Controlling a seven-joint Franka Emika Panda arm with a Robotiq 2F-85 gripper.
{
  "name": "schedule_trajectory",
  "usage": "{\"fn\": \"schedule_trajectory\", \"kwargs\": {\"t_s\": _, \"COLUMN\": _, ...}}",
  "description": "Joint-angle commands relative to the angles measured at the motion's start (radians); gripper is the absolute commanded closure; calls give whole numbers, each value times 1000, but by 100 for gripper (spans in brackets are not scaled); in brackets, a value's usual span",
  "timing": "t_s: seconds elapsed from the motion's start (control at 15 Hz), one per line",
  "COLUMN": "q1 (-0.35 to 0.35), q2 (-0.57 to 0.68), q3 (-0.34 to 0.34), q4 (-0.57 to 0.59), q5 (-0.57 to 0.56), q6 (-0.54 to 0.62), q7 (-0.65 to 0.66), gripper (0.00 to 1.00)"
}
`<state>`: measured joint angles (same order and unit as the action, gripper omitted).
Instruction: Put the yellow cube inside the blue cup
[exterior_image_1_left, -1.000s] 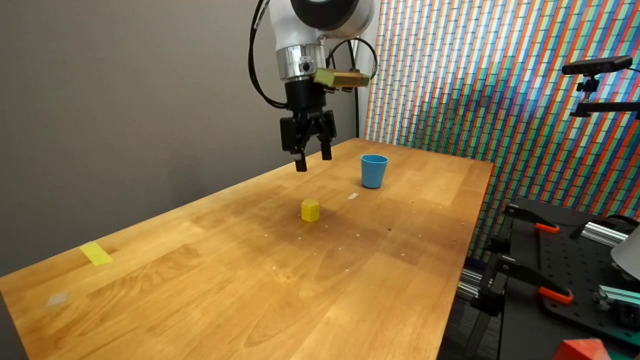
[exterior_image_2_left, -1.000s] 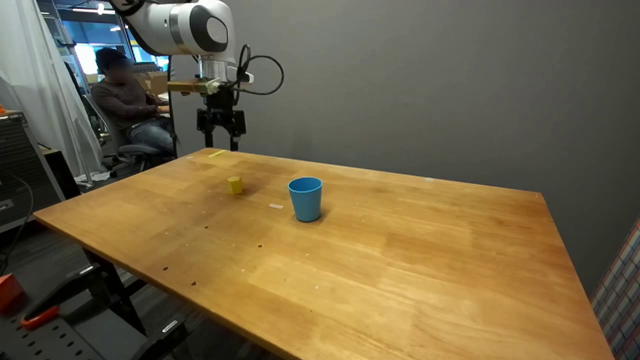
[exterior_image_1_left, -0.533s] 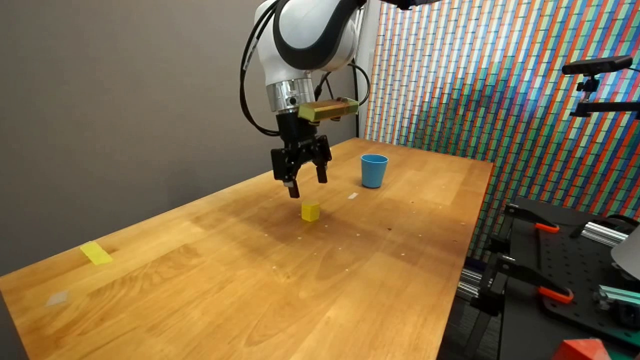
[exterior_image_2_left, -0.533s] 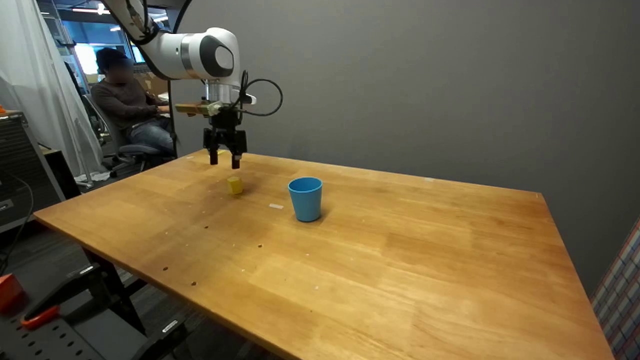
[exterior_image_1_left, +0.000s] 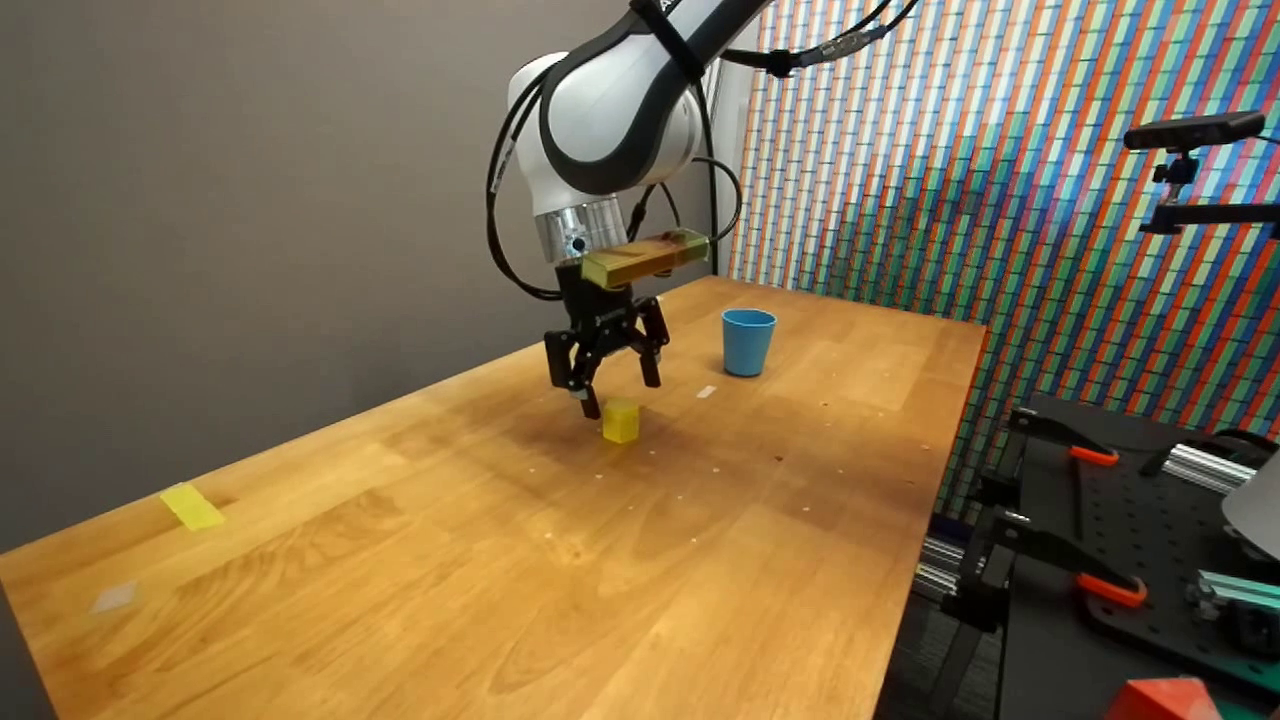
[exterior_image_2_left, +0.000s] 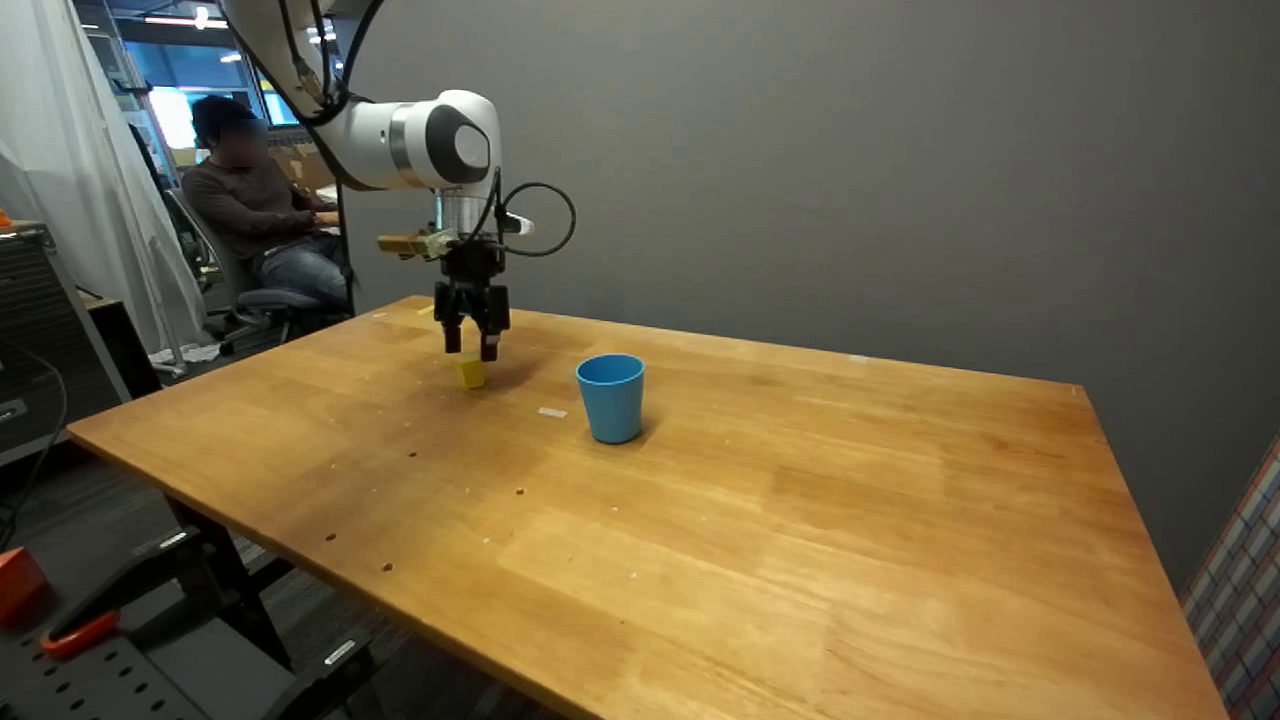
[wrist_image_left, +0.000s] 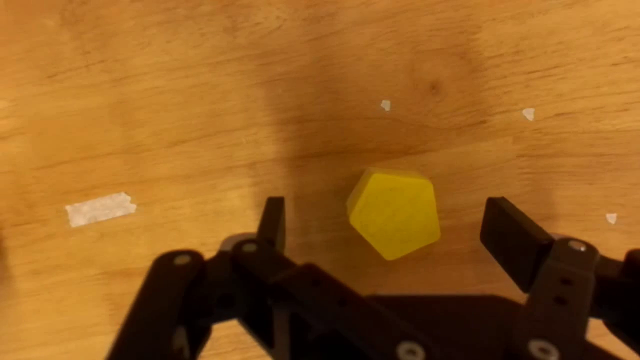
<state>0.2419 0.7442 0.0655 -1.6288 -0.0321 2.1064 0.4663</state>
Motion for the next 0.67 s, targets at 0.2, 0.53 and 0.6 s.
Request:
{"fn": "schedule_trajectory", "kwargs": {"t_s": 0.2, "q1": 8, "q2": 75, "q3": -13, "q4": 108, "q5": 51, "q6": -89, "q7": 7, "gripper": 51}}
{"fn": "schedule_trajectory", "kwargs": {"t_s": 0.53, "q1": -5, "q2": 5, "q3": -29, "q4": 77, "q5": 81, "q6": -110, "q7": 38, "gripper": 80}}
{"fn": "schedule_trajectory", "kwargs": {"t_s": 0.6, "q1": -6, "q2": -43, "q3": -47, "q4": 46, "q5": 79, "q6": -98, "q7": 68, "gripper": 80}}
